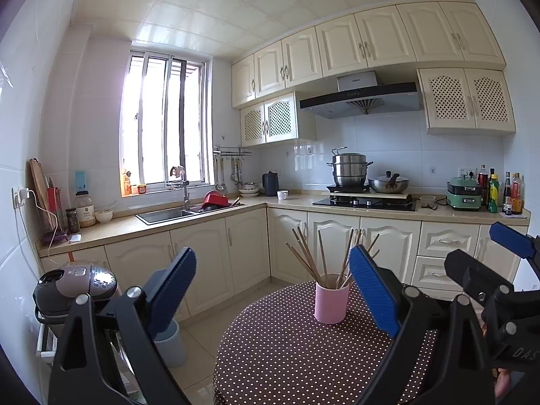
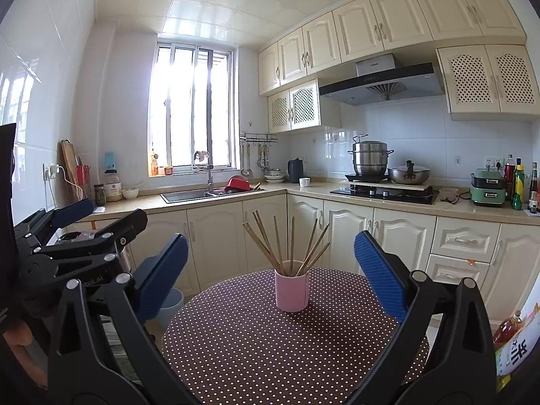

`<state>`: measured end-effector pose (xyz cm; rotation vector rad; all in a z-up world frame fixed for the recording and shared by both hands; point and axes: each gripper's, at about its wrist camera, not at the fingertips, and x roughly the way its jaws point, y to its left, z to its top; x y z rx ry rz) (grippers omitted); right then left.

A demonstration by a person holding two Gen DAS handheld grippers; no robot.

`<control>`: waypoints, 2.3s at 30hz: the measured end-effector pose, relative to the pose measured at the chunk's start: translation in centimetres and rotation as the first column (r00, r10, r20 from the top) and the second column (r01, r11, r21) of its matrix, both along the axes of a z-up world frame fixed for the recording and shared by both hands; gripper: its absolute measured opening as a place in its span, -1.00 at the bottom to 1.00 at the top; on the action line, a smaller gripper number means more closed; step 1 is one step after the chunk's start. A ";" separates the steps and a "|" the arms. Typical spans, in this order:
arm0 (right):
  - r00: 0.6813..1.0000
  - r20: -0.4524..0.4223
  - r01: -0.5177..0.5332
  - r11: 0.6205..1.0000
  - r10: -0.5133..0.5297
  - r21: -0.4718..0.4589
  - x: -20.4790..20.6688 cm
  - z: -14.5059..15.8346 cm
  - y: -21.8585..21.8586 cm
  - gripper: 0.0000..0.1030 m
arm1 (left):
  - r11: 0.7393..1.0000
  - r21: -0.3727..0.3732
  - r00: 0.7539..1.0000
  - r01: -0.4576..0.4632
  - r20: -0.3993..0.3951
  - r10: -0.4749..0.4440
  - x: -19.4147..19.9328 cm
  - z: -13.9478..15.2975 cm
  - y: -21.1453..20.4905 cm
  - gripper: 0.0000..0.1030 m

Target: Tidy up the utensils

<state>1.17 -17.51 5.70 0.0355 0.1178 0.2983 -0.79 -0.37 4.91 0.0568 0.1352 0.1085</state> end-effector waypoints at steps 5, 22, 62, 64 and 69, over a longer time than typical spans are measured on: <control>1.000 -0.002 -0.001 1.000 0.001 0.000 0.0 0.0 0.0 0.88 | 1.000 0.001 1.000 -0.001 0.000 0.001 0.1 0.0 -0.1 0.76; 1.000 -0.006 -0.002 1.000 0.002 -0.001 0.1 0.0 0.1 0.88 | 1.000 0.003 1.000 -0.002 -0.002 0.002 0.2 0.0 -0.3 0.76; 1.000 -0.027 -0.003 1.000 0.004 0.005 0.5 -0.7 0.4 0.88 | 1.000 0.008 1.000 0.001 -0.021 -0.001 0.7 -0.4 -0.4 0.76; 1.000 -0.029 -0.004 1.000 0.004 0.005 0.5 -0.7 0.4 0.88 | 1.000 0.007 1.000 0.001 -0.022 -0.001 0.7 -0.4 -0.4 0.76; 1.000 -0.030 -0.007 1.000 0.007 0.005 0.4 -0.8 0.4 0.88 | 1.000 0.007 1.000 0.001 -0.021 -0.001 0.7 -0.4 -0.3 0.76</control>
